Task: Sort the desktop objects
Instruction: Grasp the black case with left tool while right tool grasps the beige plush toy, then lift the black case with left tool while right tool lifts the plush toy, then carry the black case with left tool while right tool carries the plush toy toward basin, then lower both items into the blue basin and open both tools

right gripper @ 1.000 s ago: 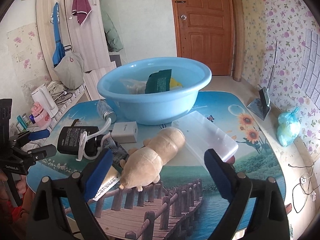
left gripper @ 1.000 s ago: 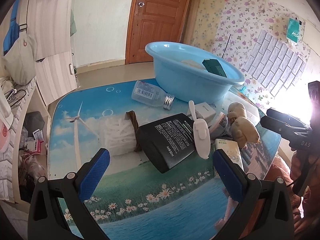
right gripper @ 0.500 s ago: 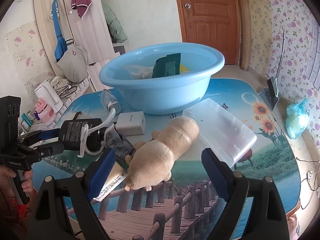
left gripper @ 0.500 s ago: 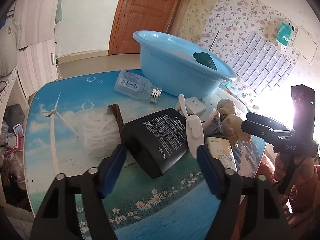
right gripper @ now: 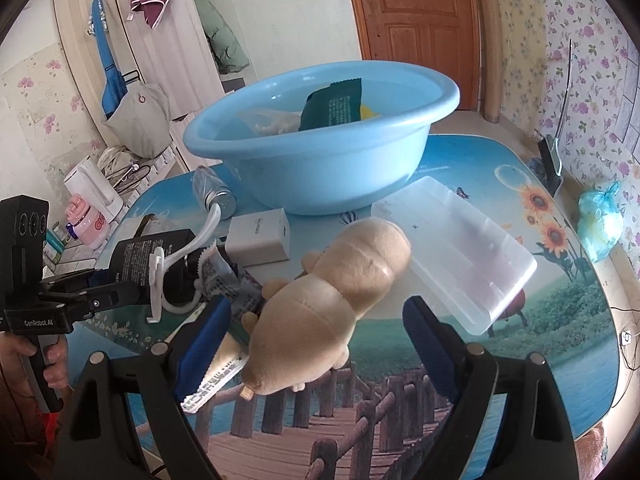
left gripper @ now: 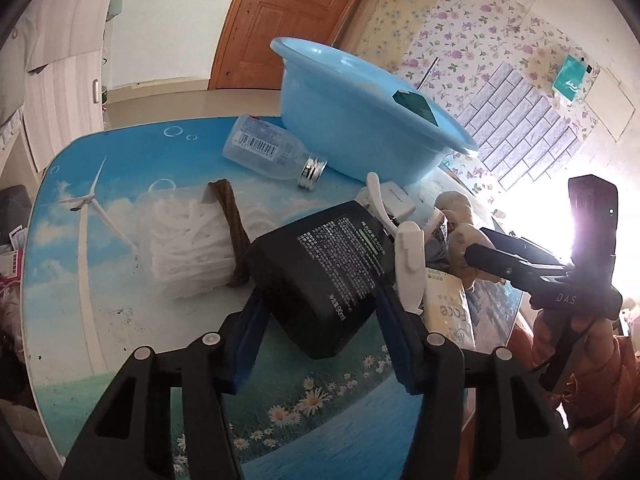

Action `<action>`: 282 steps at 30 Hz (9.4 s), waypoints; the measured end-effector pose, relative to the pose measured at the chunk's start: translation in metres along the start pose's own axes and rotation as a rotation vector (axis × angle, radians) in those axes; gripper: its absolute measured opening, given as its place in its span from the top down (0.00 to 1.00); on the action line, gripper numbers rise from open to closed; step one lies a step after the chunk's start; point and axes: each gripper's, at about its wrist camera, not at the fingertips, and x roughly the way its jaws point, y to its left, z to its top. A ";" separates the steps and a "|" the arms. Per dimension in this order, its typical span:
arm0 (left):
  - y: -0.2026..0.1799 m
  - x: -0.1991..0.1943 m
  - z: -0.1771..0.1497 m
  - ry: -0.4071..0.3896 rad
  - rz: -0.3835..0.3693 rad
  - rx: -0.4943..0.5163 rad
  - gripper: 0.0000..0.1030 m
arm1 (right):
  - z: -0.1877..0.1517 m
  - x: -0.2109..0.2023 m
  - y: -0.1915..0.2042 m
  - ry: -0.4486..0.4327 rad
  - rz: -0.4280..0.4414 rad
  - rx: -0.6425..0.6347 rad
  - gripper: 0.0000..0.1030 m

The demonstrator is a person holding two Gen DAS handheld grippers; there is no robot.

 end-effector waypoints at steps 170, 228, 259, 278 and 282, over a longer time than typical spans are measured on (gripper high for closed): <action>-0.024 -0.059 -0.041 -0.096 0.211 0.140 0.80 | -0.003 -0.050 0.008 -0.062 0.023 -0.057 0.54; -0.042 -0.082 -0.016 -0.177 0.298 0.133 0.81 | 0.001 -0.065 0.014 -0.106 0.041 -0.084 0.54; -0.088 -0.008 0.139 -0.242 0.147 0.229 0.81 | 0.103 -0.031 -0.011 -0.196 0.073 -0.078 0.54; -0.097 0.002 0.142 -0.245 0.063 0.266 0.61 | 0.116 0.007 -0.023 -0.117 0.020 -0.005 0.51; -0.094 -0.009 0.128 -0.236 0.085 0.253 0.54 | 0.111 0.003 -0.013 -0.106 -0.003 -0.007 0.48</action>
